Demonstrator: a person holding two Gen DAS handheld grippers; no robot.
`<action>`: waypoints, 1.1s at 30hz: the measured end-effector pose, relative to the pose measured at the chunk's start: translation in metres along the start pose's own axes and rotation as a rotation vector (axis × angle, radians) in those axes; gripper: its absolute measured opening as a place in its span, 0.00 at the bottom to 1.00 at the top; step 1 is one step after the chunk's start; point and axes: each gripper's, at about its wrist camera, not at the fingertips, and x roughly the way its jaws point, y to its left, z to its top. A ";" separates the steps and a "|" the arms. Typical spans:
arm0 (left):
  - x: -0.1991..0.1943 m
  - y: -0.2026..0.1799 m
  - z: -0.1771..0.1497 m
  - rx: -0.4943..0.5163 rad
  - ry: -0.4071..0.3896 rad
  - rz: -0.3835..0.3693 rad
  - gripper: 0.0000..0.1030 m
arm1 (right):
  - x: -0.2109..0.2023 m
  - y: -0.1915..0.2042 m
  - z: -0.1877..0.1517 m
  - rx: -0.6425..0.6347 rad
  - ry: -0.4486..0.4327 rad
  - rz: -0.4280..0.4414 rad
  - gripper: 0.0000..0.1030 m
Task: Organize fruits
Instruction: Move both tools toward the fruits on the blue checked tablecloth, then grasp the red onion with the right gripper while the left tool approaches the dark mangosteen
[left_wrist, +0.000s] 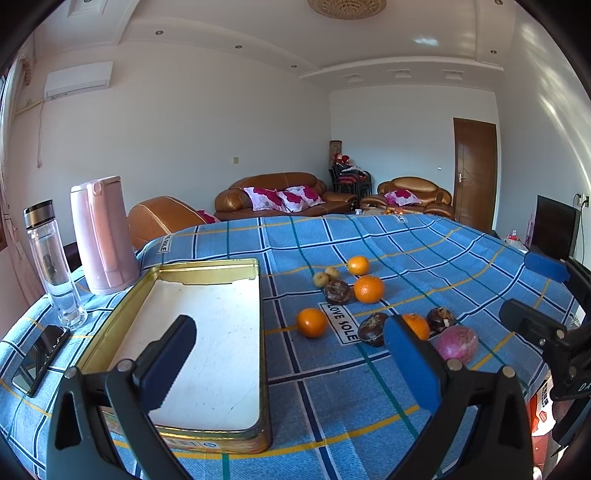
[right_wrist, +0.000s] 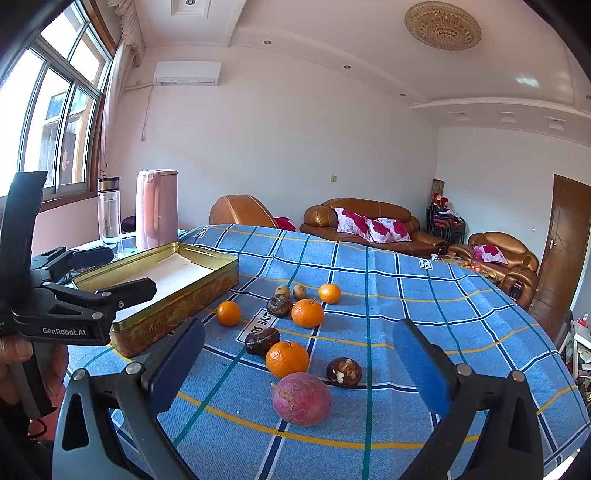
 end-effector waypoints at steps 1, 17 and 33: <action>0.000 0.000 0.000 0.000 0.000 0.000 1.00 | 0.000 0.000 0.000 0.000 0.001 0.000 0.99; 0.004 0.000 -0.001 0.001 0.011 0.005 1.00 | 0.003 0.001 -0.001 -0.001 0.009 0.003 0.99; 0.014 -0.004 -0.010 0.011 0.042 0.003 1.00 | 0.010 -0.003 -0.009 0.006 0.037 -0.003 0.99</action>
